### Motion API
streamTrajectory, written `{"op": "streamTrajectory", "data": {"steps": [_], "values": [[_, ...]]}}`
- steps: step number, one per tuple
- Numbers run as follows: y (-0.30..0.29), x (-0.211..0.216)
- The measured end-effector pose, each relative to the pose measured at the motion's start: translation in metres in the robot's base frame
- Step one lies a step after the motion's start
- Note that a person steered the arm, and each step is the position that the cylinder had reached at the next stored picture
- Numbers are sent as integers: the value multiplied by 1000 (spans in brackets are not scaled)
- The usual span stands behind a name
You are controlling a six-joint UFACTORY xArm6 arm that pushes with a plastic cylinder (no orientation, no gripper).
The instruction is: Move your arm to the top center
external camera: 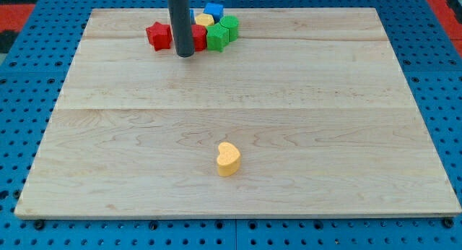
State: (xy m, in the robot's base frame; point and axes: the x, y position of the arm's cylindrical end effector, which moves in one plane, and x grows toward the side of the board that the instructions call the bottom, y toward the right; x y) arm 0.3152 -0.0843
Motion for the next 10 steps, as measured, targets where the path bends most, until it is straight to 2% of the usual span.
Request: {"op": "streamTrajectory", "data": {"steps": [10], "values": [[16, 6]]}}
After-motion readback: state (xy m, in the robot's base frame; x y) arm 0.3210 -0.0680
